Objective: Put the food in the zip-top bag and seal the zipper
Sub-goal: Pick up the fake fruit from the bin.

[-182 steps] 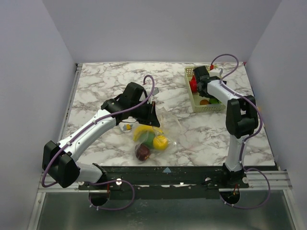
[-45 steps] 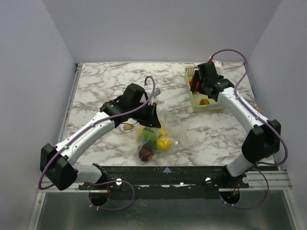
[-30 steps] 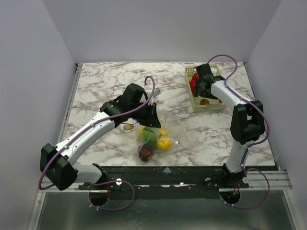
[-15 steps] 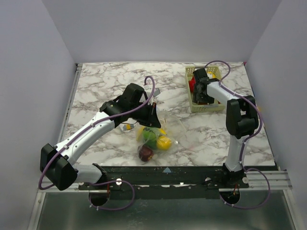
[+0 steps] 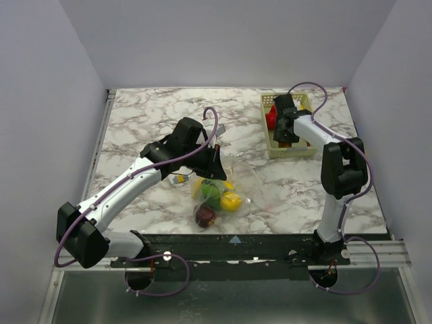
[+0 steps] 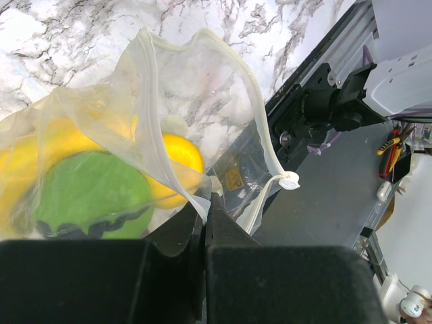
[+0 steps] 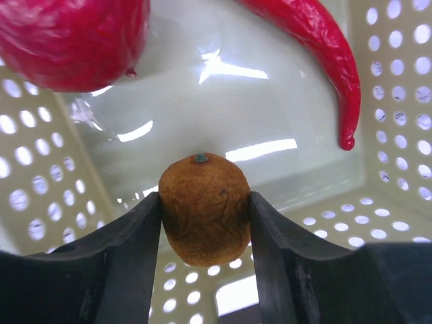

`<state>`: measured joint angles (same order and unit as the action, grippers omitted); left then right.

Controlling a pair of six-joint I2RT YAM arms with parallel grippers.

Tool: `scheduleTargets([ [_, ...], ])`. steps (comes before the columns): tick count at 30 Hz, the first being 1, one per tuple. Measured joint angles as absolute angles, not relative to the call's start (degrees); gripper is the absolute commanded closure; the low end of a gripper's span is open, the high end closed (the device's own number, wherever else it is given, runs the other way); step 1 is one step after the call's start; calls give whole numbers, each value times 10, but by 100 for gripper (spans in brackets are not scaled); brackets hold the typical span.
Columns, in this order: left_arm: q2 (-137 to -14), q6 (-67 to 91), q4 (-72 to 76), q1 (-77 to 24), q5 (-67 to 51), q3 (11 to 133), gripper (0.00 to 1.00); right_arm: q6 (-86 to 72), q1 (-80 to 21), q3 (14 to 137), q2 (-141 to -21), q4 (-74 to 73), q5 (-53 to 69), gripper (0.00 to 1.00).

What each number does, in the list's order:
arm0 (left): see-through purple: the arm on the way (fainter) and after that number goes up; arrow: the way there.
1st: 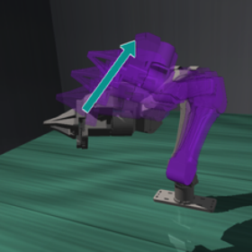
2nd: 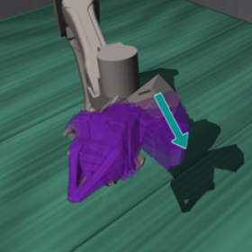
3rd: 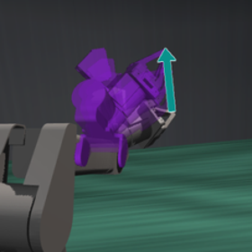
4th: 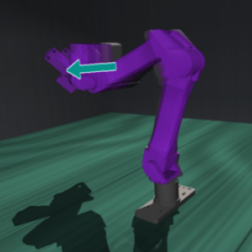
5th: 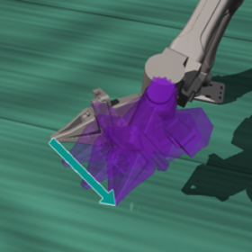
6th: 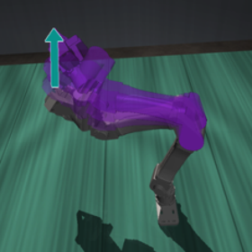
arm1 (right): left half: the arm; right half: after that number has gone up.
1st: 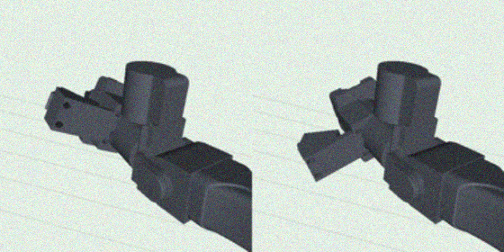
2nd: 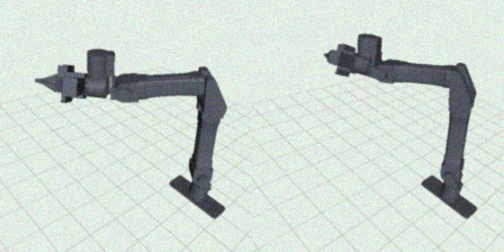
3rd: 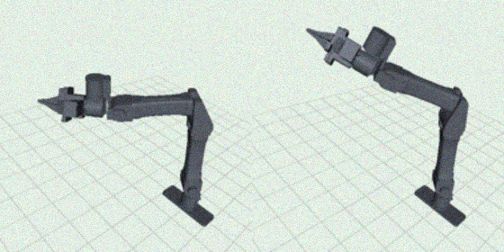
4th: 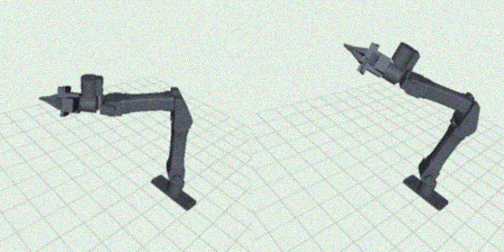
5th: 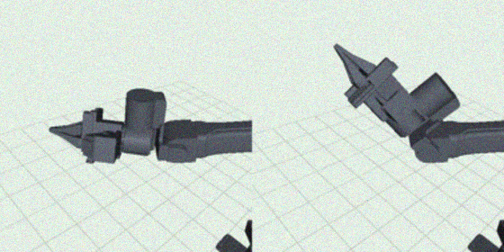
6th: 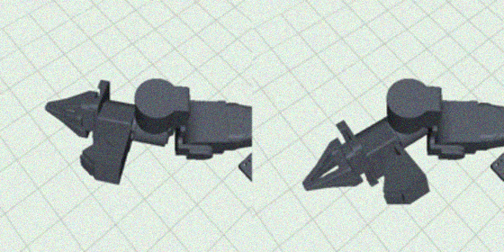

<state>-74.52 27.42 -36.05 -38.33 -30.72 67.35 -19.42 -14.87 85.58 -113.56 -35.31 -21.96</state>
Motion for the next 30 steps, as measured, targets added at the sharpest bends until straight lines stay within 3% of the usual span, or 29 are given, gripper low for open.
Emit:
scheduleTargets([
  [7,-745,274,-361,-383,-307,674,100,-197,-149,811,-1047,-294,-202,79],
  [13,-745,274,-361,-383,-307,674,100,-221,-149,744,-966,-224,-159,84],
  [20,-745,274,-361,-383,-311,674,100,-286,-149,602,-850,-122,-30,93],
  [30,-747,274,-361,-383,-317,674,100,-434,-149,408,-705,46,172,96],
])
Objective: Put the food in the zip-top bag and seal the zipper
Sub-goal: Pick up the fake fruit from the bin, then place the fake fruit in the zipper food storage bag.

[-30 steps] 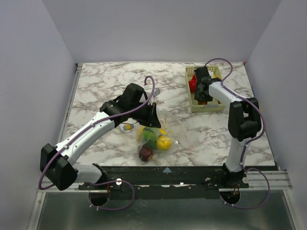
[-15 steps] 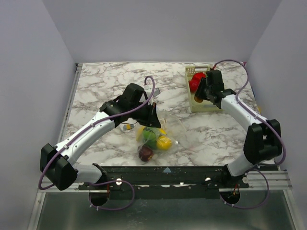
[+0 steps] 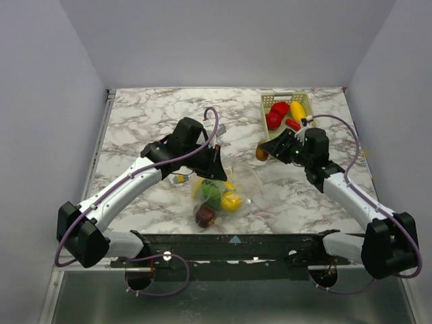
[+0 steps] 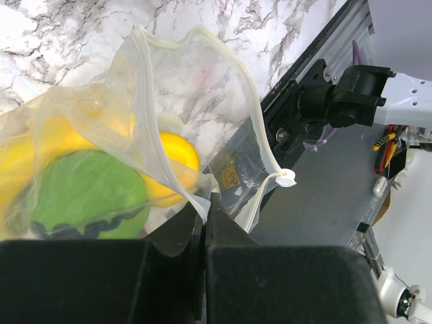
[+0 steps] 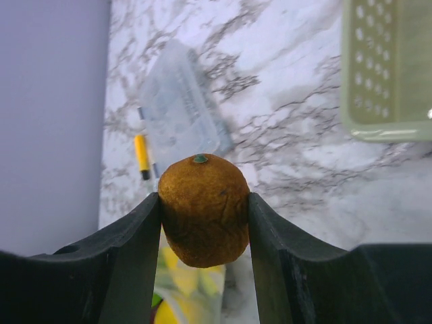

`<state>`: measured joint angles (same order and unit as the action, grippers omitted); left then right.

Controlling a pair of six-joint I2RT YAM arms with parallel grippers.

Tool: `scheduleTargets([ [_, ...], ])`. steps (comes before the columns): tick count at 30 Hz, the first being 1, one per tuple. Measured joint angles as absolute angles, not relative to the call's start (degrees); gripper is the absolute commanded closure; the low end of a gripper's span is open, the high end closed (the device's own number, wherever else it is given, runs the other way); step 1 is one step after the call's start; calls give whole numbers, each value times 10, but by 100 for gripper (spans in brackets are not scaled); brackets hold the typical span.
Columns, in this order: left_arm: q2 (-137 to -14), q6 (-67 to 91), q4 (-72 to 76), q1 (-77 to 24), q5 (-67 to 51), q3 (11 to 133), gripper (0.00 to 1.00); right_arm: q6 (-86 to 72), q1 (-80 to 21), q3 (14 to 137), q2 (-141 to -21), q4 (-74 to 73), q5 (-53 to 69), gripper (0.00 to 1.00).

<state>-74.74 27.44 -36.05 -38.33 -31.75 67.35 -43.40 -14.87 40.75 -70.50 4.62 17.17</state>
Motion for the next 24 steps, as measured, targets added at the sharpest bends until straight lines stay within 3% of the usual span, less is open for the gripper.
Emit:
scheduleTargets([
  [14,-751,274,-361,-383,-325,674,100,-503,-163,358,-531,77,290,96],
  [24,-751,274,-361,-379,-325,674,100,-479,-359,375,-582,35,268,96],
])
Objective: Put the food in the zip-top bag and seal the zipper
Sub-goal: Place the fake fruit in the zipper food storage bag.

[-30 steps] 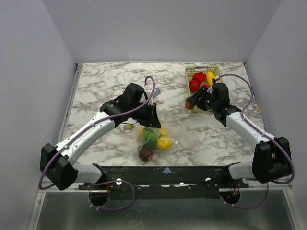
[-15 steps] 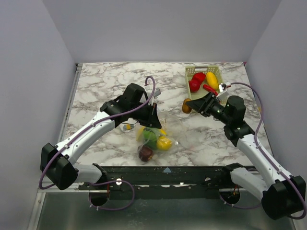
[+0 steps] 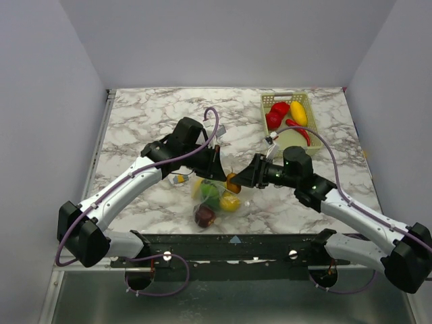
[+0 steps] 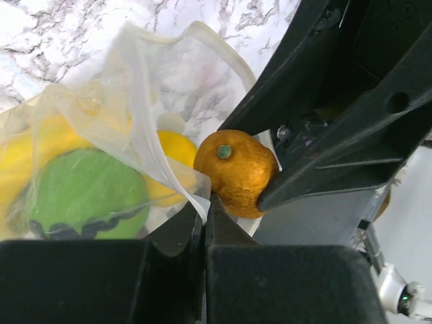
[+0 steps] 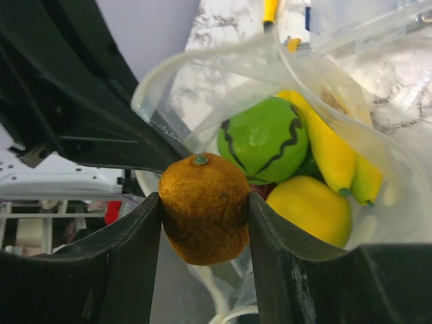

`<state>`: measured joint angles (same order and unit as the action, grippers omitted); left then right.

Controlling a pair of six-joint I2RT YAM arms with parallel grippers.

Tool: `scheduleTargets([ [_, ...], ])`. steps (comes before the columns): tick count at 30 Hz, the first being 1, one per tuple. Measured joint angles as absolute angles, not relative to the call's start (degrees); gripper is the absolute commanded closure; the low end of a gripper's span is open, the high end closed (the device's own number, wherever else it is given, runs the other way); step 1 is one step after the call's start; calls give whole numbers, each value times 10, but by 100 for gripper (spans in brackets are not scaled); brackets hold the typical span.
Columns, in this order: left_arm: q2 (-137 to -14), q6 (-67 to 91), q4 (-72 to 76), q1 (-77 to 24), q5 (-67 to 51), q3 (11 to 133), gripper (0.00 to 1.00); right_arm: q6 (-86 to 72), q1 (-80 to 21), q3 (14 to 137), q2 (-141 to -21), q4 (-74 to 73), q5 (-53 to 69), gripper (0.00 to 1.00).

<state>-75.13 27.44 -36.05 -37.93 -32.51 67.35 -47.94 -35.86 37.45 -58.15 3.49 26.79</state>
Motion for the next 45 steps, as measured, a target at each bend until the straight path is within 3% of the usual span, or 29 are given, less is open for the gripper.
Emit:
scheduleTargets([
  [6,-751,272,-365,-376,-324,673,100,-475,-401,375,-614,28,237,91],
  [9,-751,273,-364,-376,-325,673,100,-475,-410,375,-629,28,237,82],
  [14,-751,273,-362,-376,-325,673,100,-475,-416,375,-641,29,238,64],
  [21,-751,273,-361,-376,-325,673,100,-475,-416,374,-651,29,243,31],
  [25,-751,273,-361,-376,-325,673,100,-475,-416,374,-651,28,243,21],
  [31,-751,273,-361,-376,-326,673,100,-469,-416,374,-641,4,224,21],
  [45,-751,273,-360,-376,-326,672,100,-435,-398,483,-610,-150,18,32],
])
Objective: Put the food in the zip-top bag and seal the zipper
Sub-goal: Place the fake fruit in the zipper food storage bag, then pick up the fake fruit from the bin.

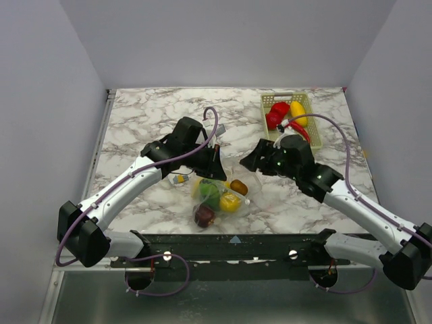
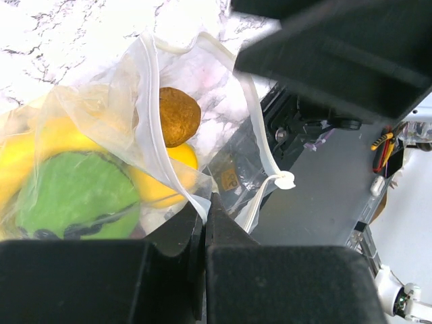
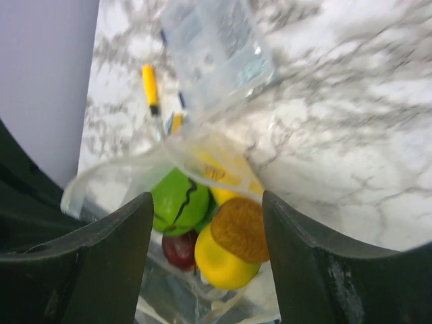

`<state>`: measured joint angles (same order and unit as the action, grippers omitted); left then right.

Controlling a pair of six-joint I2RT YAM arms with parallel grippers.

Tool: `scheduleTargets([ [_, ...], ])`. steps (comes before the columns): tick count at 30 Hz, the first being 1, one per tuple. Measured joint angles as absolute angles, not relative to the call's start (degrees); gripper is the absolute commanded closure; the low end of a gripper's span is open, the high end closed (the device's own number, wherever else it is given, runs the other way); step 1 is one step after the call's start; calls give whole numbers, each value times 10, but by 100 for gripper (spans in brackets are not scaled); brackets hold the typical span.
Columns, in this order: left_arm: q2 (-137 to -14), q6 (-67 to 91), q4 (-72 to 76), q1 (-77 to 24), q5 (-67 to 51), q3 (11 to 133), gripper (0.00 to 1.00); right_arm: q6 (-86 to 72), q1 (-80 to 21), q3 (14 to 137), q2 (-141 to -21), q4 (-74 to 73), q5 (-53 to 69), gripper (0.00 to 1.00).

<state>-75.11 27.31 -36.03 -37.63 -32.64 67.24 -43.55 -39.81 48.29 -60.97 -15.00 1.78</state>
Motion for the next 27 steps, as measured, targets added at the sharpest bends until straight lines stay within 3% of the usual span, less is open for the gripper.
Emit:
scheduleTargets([
  [13,-751,273,-360,-376,-331,672,100,-343,-195,646,-719,-234,-93,31],
  [21,-751,274,-360,-376,-333,672,100,-356,-88,673,-886,-163,17,20],
  [27,-751,274,-358,-376,-333,672,100,-386,-74,739,-1014,-115,64,14],
])
